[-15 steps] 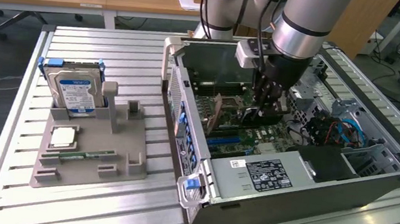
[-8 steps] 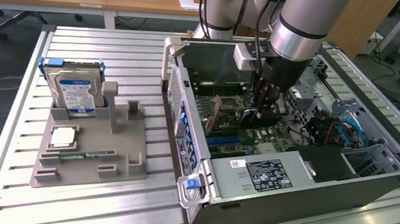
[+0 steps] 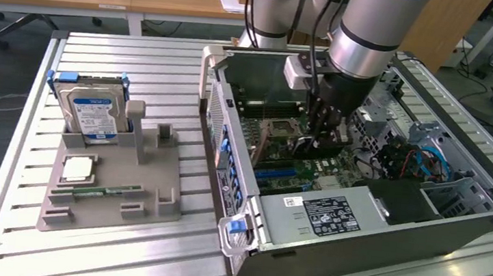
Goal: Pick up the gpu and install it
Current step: 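Insert the gpu into the slot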
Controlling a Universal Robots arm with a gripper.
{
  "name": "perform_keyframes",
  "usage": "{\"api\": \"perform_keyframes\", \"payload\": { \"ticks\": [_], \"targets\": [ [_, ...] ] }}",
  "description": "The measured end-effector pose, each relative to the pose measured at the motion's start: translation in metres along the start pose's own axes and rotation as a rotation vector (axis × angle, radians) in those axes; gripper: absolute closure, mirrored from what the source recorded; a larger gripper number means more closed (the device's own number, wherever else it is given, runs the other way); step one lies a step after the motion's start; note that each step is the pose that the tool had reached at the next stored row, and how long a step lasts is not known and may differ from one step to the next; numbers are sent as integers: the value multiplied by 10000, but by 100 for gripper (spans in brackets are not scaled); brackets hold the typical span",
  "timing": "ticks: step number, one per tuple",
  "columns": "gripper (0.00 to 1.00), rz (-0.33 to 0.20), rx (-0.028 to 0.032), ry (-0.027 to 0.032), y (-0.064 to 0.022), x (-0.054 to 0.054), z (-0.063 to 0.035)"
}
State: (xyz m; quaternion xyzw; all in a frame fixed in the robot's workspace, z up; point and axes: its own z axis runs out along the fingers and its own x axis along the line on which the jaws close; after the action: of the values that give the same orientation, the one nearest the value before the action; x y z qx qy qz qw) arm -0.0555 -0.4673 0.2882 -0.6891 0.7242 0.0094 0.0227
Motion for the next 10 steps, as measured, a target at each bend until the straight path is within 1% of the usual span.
{"api": "perform_keyframes", "payload": {
  "ticks": [10],
  "targets": [
    [73,0,1,-1,72,5,44]
  ]
}}
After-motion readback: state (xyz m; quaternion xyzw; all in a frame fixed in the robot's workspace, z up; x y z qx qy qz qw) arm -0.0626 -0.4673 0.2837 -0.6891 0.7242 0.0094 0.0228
